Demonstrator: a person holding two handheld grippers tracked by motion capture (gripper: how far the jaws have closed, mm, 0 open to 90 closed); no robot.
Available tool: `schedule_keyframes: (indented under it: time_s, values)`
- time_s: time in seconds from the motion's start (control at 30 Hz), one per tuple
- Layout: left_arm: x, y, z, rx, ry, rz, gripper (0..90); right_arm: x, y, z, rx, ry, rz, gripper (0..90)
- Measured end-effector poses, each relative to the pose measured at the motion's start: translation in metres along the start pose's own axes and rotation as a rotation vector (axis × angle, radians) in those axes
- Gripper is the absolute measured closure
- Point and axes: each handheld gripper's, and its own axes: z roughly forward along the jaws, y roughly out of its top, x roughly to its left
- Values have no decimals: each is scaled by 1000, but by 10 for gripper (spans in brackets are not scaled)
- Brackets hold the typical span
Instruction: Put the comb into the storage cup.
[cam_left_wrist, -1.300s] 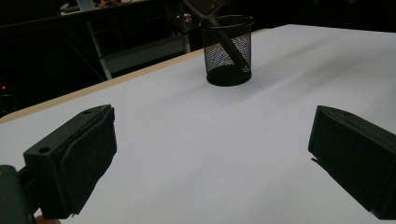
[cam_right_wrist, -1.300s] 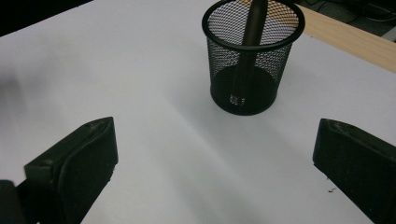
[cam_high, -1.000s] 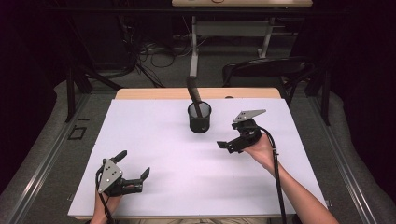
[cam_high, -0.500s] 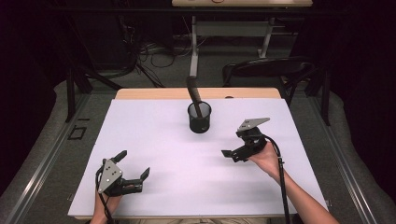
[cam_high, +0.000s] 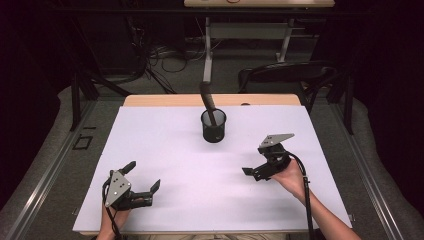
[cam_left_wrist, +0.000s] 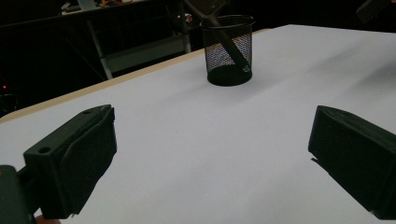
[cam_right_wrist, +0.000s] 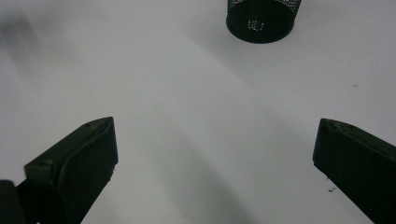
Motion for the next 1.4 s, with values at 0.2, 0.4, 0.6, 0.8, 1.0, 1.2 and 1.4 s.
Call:
schedule_keyframes:
  time_s: [0.2, 0.4, 0.6, 0.8, 1.0, 1.2, 1.4]
  values:
    - [0, 0, 0, 0, 1, 2, 12, 2, -7, -2, -2, -3, -2, 0]
    - [0, 0, 0, 0, 0, 0, 12, 5, -15, -7, -5, -13, 4, 0]
    - [0, 0, 0, 1, 1, 1, 12, 7, -22, -12, -18, -23, 6, 0]
    - [0, 0, 0, 3, 0, 0, 12, 7, -30, -18, -38, -38, 14, 0]
    - [0, 0, 0, 3, -1, 0, 12, 10, -37, -24, -54, -54, 18, 0]
    - [0, 0, -1, 2, 0, 2, 12, 13, -44, -29, -74, -65, 25, 0]
    - [0, 0, -1, 3, 0, 4, 12, 17, -51, -35, -103, -84, 32, 0]
